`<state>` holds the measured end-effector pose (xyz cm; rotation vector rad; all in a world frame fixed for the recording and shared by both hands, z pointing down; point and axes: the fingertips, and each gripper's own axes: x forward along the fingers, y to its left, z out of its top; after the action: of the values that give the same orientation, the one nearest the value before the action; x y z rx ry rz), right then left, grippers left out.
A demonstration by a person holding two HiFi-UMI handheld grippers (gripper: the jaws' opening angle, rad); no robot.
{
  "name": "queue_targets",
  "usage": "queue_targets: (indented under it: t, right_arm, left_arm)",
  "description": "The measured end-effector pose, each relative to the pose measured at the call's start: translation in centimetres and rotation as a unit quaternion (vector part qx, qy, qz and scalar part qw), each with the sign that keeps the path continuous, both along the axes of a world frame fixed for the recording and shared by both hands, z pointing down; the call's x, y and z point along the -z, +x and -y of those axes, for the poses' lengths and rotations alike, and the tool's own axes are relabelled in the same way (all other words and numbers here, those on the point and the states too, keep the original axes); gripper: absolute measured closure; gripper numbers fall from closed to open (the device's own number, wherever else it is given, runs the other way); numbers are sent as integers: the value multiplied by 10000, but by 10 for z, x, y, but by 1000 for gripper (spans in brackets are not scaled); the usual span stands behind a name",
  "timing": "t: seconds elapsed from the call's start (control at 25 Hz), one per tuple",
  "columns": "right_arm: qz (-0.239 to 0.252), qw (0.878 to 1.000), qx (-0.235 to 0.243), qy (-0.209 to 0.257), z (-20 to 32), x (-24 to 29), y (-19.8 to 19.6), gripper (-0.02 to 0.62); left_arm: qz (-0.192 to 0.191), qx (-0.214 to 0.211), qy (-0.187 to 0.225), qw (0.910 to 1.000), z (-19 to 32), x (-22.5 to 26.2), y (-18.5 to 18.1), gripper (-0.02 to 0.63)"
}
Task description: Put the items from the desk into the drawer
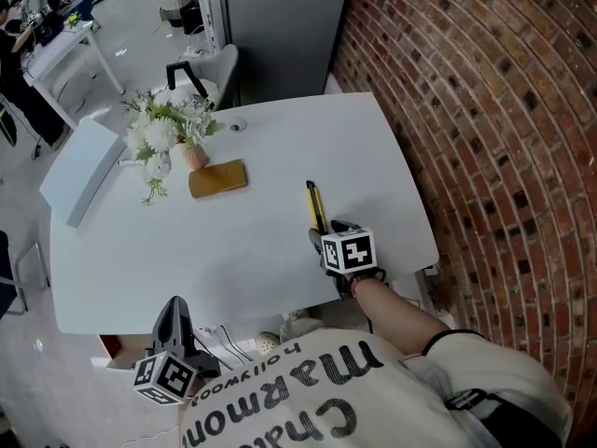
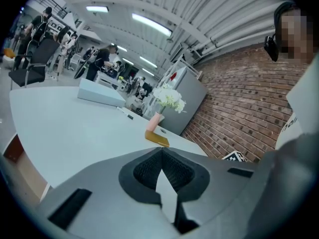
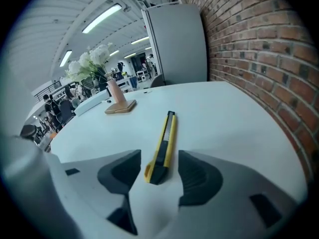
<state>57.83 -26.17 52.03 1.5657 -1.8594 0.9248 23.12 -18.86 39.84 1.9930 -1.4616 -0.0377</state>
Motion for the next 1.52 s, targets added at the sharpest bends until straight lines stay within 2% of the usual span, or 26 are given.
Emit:
queue_targets:
  t: [0.16,0.36,1.08,1.2,1.32,1.52]
  right_arm:
    - [-181,9997,5,-156,0,-8,0,344]
    - [-397,9991,126,-94,12,-8,-3,344]
    - [-661,9967,154,-440,24,-17,-1,372]
    - [-608,9969,40,-492,25,-17,3,399]
    - [-567,9968,-153,-537,26,-16,11,453]
    - [-471,9967,-360,-548,25,-16,13,472]
  left_arm:
    - [15,58,-19,10000,1,-1,-3,604]
    - [20,95,-53,9999,1,-4,-5,604]
    - [-39,275,-44,9996,3,-3,-16,604]
    - [-53,310,-30,9995,2,-3,-19,604]
    - [-54,415,60,9991,0,0,-25,604]
    - [-80,484,94,9988,-4,5,-32,604]
